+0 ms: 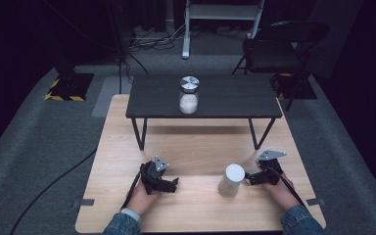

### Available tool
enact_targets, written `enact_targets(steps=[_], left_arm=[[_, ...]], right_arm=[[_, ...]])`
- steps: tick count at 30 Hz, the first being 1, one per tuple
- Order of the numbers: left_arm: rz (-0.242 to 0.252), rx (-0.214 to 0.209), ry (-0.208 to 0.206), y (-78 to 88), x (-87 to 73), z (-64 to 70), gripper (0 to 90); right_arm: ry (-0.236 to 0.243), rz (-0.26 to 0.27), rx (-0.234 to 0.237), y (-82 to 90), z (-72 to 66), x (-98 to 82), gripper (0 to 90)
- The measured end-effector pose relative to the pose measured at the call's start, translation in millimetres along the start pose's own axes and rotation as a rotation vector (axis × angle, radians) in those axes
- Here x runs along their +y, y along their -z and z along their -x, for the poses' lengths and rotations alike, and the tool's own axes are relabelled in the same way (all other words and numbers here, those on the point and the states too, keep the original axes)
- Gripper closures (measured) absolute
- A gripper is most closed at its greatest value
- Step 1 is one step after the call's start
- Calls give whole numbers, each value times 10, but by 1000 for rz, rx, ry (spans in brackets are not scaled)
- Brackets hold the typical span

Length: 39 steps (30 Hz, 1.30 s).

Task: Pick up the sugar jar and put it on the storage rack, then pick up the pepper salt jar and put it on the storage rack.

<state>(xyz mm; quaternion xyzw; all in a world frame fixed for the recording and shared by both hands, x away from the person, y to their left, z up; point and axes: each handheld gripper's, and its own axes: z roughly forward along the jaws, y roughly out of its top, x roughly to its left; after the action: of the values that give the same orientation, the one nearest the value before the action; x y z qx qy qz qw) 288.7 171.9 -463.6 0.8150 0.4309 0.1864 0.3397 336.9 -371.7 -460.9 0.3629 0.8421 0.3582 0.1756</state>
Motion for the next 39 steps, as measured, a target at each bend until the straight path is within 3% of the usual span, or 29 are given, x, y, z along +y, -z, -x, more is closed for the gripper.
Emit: enact_targets(steps=[17, 22, 26, 29, 35, 39], left_arm=[[0, 3, 2, 3, -3, 7, 1], [0, 9, 12, 6, -9, 25, 1], [1, 9, 12, 7, -9, 26, 1], [0, 9, 12, 7, -9, 26, 1], [1, 9, 12, 6, -9, 26, 1], [1, 9, 12, 6, -9, 25, 1]], right_arm=[[6, -1, 5, -18, 16, 19, 0], [-19, 4, -32, -28, -52, 26, 10], [22, 19, -39, -17, -95, 23, 16], [32, 80, -40, 56, -107, -23, 18], [3, 279, -14, 250, -120, -178, 18], [41, 364, -21, 333, -207, -220, 18]])
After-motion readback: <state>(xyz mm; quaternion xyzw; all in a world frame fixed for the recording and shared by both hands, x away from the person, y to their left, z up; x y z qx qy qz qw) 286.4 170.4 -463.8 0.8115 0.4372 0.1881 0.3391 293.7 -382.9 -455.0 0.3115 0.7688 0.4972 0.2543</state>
